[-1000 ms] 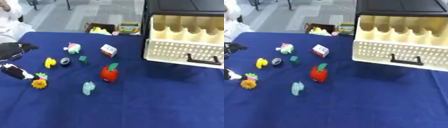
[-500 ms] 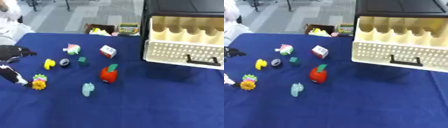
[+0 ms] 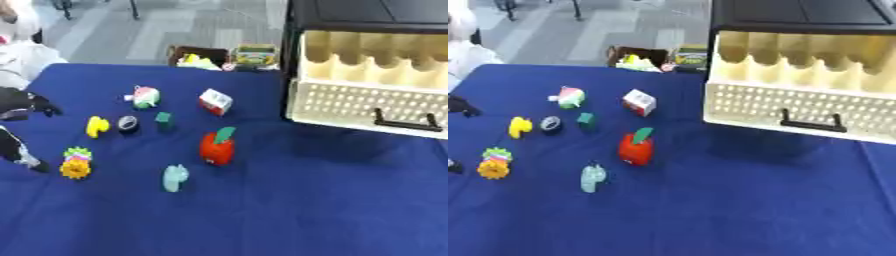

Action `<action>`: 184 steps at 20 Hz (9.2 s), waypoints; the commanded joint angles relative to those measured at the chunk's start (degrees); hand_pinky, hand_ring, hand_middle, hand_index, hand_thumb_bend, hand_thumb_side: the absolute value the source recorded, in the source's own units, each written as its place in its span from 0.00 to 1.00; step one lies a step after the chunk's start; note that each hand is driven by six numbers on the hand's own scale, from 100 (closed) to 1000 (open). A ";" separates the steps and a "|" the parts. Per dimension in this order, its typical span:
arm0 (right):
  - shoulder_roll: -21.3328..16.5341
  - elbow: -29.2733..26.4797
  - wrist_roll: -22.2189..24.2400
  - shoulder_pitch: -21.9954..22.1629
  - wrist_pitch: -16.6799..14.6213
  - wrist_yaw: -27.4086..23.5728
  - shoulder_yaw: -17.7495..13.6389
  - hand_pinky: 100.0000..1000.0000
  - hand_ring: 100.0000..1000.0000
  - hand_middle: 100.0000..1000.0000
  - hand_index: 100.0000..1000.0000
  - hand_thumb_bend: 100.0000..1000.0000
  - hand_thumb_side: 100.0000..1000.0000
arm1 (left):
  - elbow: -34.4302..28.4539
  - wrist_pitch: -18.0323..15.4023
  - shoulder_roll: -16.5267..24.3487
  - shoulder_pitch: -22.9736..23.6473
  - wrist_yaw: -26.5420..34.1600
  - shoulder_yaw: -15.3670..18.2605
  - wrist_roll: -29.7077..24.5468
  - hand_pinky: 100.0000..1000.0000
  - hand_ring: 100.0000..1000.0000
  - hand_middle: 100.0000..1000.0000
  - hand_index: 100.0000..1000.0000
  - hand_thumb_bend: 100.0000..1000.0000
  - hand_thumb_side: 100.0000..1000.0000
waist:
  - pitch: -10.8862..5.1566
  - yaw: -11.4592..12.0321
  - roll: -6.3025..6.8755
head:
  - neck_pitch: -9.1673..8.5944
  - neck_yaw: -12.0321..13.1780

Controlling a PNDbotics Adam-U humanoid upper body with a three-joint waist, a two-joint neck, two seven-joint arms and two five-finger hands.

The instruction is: Pick up objects from table and place into drawer.

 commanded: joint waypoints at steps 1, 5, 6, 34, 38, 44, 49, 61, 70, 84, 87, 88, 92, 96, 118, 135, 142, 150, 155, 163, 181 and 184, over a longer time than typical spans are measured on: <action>-1.11 -0.60 -2.81 -0.14 -0.16 -0.81 0.05 0.46 0.41 0.34 0.72 0.28 0.86 | -0.99 1.15 1.49 -1.03 2.32 1.31 -2.73 0.65 0.81 0.67 0.88 0.78 0.54 | -0.77 0.01 -0.08 | -0.30 0.27; -1.04 -0.60 -6.13 0.56 -0.29 -1.48 0.83 0.46 0.41 0.34 0.71 0.28 0.86 | -2.52 3.37 1.03 -1.34 5.02 1.89 -6.05 0.61 0.78 0.63 0.88 0.73 0.51 | -0.69 0.10 -0.22 | -0.47 0.28; -1.03 -0.60 -6.93 0.74 -0.28 -1.64 1.02 0.46 0.41 0.34 0.71 0.28 0.86 | -2.92 4.08 0.94 -1.43 5.44 2.06 -6.85 0.61 0.78 0.63 0.88 0.73 0.50 | -0.68 0.13 -0.24 | -0.49 0.26; 0.17 -0.60 -13.61 2.15 -0.44 -2.97 1.80 0.46 0.39 0.34 0.70 0.29 0.88 | -2.06 10.54 -2.76 -2.00 4.46 -0.03 -8.96 0.59 0.76 0.71 0.87 0.51 0.33 | -0.14 -0.14 -0.41 | -1.39 0.31; 0.38 -0.60 -13.75 2.26 -0.29 -2.96 1.68 0.46 0.39 0.34 0.69 0.29 0.87 | -1.02 10.33 -3.45 -2.35 3.32 -0.48 -8.87 0.58 0.76 0.70 0.86 0.50 0.34 | -0.03 -0.22 -0.46 | -1.43 0.38; 0.64 -0.60 -14.46 2.34 -0.28 -3.13 1.36 0.45 0.39 0.34 0.69 0.29 0.87 | 0.42 9.81 -4.32 -2.59 2.43 -0.95 -8.97 0.57 0.74 0.67 0.84 0.46 0.32 | 0.12 -0.43 -0.65 | -1.25 0.68; 0.96 -0.60 -15.02 2.65 0.03 -3.25 1.13 0.45 0.38 0.34 0.69 0.29 0.87 | 0.40 9.58 -4.60 -2.54 3.60 -1.02 -8.65 0.53 0.70 0.57 0.78 0.40 0.29 | 0.05 -0.41 -0.84 | -1.24 0.77; 2.10 -0.60 -15.66 2.14 1.47 -2.91 1.17 0.44 0.38 0.33 0.69 0.30 0.87 | -0.35 11.25 -4.61 -2.34 6.15 -0.97 -6.18 0.37 0.53 0.35 0.56 0.21 0.18 | -0.08 -0.32 -0.97 | -1.15 0.81; 2.33 -0.60 -15.84 2.14 1.69 -2.91 1.07 0.44 0.38 0.33 0.69 0.29 0.86 | -0.75 12.33 -4.55 -2.28 7.49 -0.88 -5.47 0.32 0.48 0.31 0.41 0.14 0.17 | -0.40 -0.29 -1.21 | -0.56 -0.11; 2.72 -0.60 -15.51 2.37 1.99 -2.39 0.89 0.44 0.39 0.34 0.69 0.28 0.85 | -4.40 16.72 -3.44 -1.73 12.54 0.82 -3.96 0.28 0.43 0.27 0.31 0.00 0.08 | -1.82 0.28 -1.41 | -0.09 -0.78; 2.80 -0.60 -15.45 2.41 2.02 -2.36 0.90 0.44 0.39 0.34 0.69 0.28 0.86 | -6.21 17.97 -3.17 -1.84 13.94 1.39 -3.49 0.27 0.42 0.26 0.30 0.00 0.09 | -2.32 0.46 -1.46 | 0.64 -2.77; 2.82 -0.60 -15.39 2.43 2.04 -2.34 0.92 0.44 0.39 0.34 0.69 0.28 0.86 | -6.89 18.33 -3.03 -1.89 14.39 1.54 -3.39 0.26 0.42 0.26 0.29 0.00 0.09 | -2.50 0.47 -1.47 | 0.91 -3.82; 3.08 -0.60 -15.19 2.31 2.16 -2.27 0.95 0.44 0.39 0.34 0.69 0.28 0.86 | -9.05 19.54 -2.49 -1.95 15.48 1.93 -3.35 0.26 0.41 0.26 0.29 0.00 0.10 | -3.08 0.20 -1.53 | 1.89 -9.25; 3.27 -0.60 -15.04 2.04 2.32 -2.28 1.01 0.44 0.39 0.34 0.69 0.28 0.85 | -10.42 20.70 -2.23 -1.89 16.08 2.47 -3.35 0.25 0.41 0.25 0.28 0.00 0.10 | -3.35 -0.10 -1.60 | 2.60 -12.95; 4.18 -0.60 -14.45 0.53 2.81 -2.05 1.75 0.44 0.39 0.34 0.69 0.27 0.85 | -15.26 28.05 -8.56 -18.75 17.37 4.04 -1.33 0.21 0.34 0.20 0.28 0.00 0.13 | -5.44 -0.04 -0.36 | 3.46 -12.93; 5.10 -0.60 -13.00 -2.20 3.01 -1.55 3.04 0.44 0.39 0.34 0.68 0.27 0.84 | -5.70 28.63 -25.17 -37.11 9.61 1.56 3.92 0.19 0.32 0.19 0.28 0.00 0.15 | -5.37 -0.99 0.88 | 1.62 -8.84; 5.52 -0.60 -12.67 -3.10 3.08 -1.33 3.30 0.44 0.39 0.34 0.68 0.27 0.85 | -2.57 27.91 -31.15 -40.81 7.06 0.07 5.39 0.19 0.31 0.19 0.28 0.00 0.14 | -5.11 -1.86 1.20 | 1.22 -7.77; 6.24 -0.60 -12.56 -4.49 3.08 -1.26 3.57 0.44 0.39 0.34 0.68 0.27 0.84 | -1.93 25.97 -36.64 -44.37 4.57 -2.12 6.02 0.19 0.32 0.19 0.28 0.00 0.14 | -4.35 -2.84 1.86 | -1.06 -5.94; 7.01 -0.60 -12.24 -5.57 3.05 -1.28 3.98 0.44 0.39 0.34 0.68 0.27 0.84 | -0.30 24.53 -39.31 -46.00 2.95 -3.46 5.78 0.19 0.33 0.19 0.28 0.00 0.14 | -3.88 -4.01 2.27 | -1.41 -4.71; 7.83 -0.60 -12.22 -5.95 3.15 -1.27 4.09 0.44 0.39 0.34 0.68 0.27 0.84 | 0.66 21.98 -40.89 -46.07 2.63 -4.77 5.79 0.19 0.33 0.19 0.28 0.00 0.13 | -3.62 -4.45 2.59 | -1.78 -4.57; 8.74 -0.60 -12.62 -6.27 3.08 -1.36 4.02 0.44 0.39 0.34 0.67 0.27 0.83 | 2.08 15.87 -42.21 -45.73 1.69 -6.10 4.38 0.37 0.50 0.46 0.89 0.09 0.22 | -3.40 -5.45 2.93 | -1.80 -4.22; 8.69 -0.60 -12.66 -6.23 3.02 -1.38 4.00 0.43 0.39 0.34 0.67 0.27 0.82 | 2.47 14.86 -41.99 -45.34 0.95 -6.01 4.06 0.39 0.54 0.51 0.96 0.18 0.31 | -3.38 -5.47 2.94 | -1.71 -4.33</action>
